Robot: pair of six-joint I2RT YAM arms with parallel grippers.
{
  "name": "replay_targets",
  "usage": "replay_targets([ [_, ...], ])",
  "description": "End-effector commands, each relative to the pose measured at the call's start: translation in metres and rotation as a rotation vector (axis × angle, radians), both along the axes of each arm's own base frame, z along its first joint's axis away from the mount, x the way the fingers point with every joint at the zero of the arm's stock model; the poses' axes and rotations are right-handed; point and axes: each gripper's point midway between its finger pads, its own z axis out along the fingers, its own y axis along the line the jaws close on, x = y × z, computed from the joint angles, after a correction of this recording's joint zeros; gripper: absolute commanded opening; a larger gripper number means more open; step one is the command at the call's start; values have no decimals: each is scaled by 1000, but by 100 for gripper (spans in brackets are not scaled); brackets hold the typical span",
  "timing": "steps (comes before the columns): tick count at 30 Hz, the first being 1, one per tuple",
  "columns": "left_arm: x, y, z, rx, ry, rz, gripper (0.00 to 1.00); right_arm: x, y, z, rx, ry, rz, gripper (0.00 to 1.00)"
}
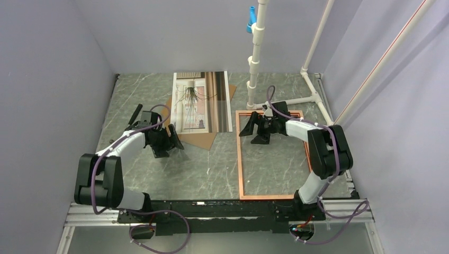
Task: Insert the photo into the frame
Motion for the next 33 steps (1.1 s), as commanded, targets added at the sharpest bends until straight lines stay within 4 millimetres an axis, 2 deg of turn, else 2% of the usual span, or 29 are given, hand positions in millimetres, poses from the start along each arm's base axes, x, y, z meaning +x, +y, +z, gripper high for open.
replay_targets([
  [1, 16, -7, 3, -32, -56, -42, 81, 35, 22, 21, 136, -103, 23, 83],
  [7, 11, -8, -8, -41, -38, -49, 79, 47, 33, 22, 214, -104, 32, 72],
  [16, 4, -11, -20, -63, -13, -61, 76, 31, 43, 48, 381, -126, 32, 59],
  [23, 1, -13, -23, -73, -4, -67, 76, 21, 57, 37, 375, -104, 61, 57],
  [33, -3, -11, -26, -65, 0, -72, 75, 20, 76, 42, 446, -93, 58, 46],
])
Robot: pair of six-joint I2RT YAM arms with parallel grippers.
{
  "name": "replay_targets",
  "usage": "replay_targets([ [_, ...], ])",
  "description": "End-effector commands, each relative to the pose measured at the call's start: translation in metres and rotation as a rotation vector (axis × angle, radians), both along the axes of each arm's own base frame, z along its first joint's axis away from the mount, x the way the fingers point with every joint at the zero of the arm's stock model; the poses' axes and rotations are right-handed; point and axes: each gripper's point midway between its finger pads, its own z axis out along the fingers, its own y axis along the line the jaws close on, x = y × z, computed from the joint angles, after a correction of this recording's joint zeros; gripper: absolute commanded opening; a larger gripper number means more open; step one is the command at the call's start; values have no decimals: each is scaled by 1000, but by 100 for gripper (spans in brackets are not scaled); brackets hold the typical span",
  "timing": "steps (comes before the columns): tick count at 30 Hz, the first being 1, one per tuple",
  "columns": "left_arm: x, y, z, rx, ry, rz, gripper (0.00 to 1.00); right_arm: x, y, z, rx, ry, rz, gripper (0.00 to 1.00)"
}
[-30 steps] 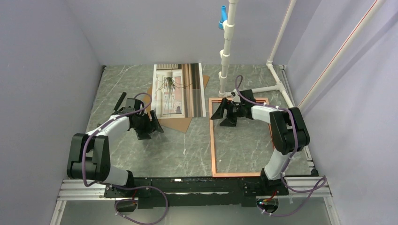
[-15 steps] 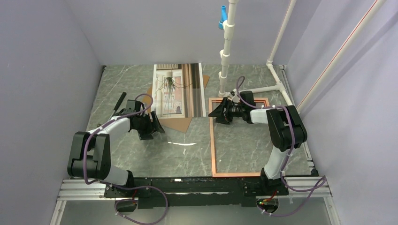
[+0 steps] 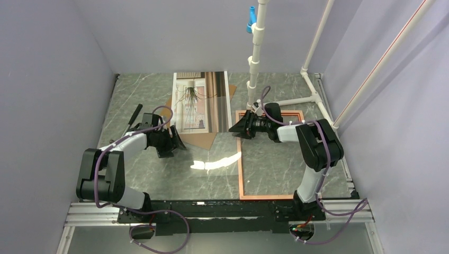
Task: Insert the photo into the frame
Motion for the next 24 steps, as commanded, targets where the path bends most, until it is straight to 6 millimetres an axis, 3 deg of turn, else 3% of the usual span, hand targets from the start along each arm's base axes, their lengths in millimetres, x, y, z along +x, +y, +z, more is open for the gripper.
replay_targets([
  [1, -7, 1, -10, 8, 13, -27, 75, 4, 10, 13, 61, -53, 14, 45],
  [5, -7, 2, -7, 15, 5, -25, 75, 4, 6, 13, 27, -59, 4, 34],
  [11, -2, 5, 13, 31, -60, -17, 76, 3, 0, 12, -59, -59, -5, 1],
  [19, -1, 15, 50, 84, -166, -7, 78, -11, 2, 28, -250, -132, 79, 0],
  [24, -4, 19, 76, 92, -262, -2, 79, -29, 6, 57, -371, -217, 146, 0],
])
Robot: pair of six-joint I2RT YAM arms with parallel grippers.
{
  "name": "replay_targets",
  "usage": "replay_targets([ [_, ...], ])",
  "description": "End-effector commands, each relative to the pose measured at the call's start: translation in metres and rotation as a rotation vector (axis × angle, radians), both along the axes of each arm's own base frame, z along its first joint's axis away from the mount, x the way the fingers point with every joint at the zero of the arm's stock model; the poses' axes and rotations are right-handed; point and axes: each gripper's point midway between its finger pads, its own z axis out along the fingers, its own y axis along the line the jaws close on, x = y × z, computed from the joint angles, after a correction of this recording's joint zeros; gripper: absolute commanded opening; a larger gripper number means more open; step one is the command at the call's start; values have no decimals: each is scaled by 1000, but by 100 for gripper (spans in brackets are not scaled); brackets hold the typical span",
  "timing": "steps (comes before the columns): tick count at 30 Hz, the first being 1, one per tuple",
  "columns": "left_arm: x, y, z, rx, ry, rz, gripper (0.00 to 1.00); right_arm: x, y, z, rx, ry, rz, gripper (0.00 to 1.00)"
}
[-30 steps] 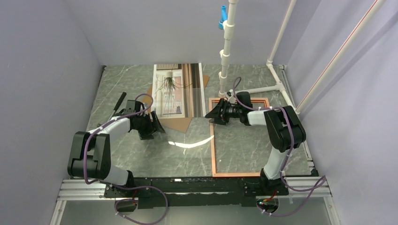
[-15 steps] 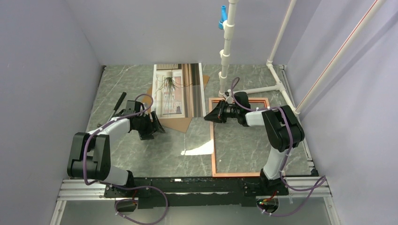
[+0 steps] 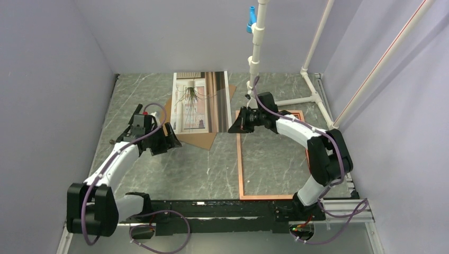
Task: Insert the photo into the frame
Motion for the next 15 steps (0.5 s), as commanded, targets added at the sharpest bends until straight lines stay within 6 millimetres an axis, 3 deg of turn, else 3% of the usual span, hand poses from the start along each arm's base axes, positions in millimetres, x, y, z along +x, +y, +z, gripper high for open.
replay_targets([
  [1, 4, 4, 32, 22, -115, -9, 79, -20, -5, 36, -130, -121, 76, 0],
  [8, -3, -7, 58, -44, -211, -44, 80, -44, -26, 98, -166, -257, 44, 0],
  [15, -10, -42, 57, -83, -194, -81, 81, -76, -64, 152, -203, -373, -78, 0],
])
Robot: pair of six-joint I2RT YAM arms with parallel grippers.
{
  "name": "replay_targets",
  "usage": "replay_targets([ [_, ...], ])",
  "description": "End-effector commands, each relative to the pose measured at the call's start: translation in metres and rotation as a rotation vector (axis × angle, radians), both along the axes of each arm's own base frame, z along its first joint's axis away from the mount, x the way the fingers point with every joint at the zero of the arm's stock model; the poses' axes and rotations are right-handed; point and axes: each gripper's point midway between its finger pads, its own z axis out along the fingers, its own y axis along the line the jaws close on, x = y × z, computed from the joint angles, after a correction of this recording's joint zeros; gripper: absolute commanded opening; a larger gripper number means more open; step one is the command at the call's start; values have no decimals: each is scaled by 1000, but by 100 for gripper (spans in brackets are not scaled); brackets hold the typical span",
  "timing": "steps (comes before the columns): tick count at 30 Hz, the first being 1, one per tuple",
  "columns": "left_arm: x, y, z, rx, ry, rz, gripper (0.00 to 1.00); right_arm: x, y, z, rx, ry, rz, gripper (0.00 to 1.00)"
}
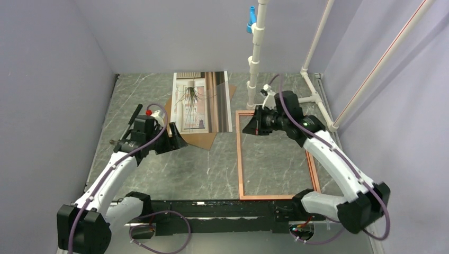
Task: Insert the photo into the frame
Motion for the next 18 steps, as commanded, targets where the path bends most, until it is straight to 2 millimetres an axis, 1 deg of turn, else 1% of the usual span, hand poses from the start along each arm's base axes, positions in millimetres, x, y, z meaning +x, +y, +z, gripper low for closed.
replay_targets([
  [1, 1, -34, 7, -50, -19, -45, 80, -17, -34, 48, -30, -128, -109, 0],
  [4, 0, -57, 1, -73, 7, -65, 79, -35, -54, 77, -15, -207, -173, 0],
  [9, 3, -98, -10, -75, 59, -106, 79, -59, -88, 109, -19, -297, -286, 0],
  [13, 4, -139, -17, -45, 94, -161, 82, -71, -113, 122, -25, -346, -391, 0],
  [16, 6, -175, -20, -33, 117, -215, 82, -77, -126, 125, -34, -357, -445, 0],
  [18, 8, -195, -25, -9, 134, -236, 82, -79, -134, 124, -48, -356, -483, 0],
])
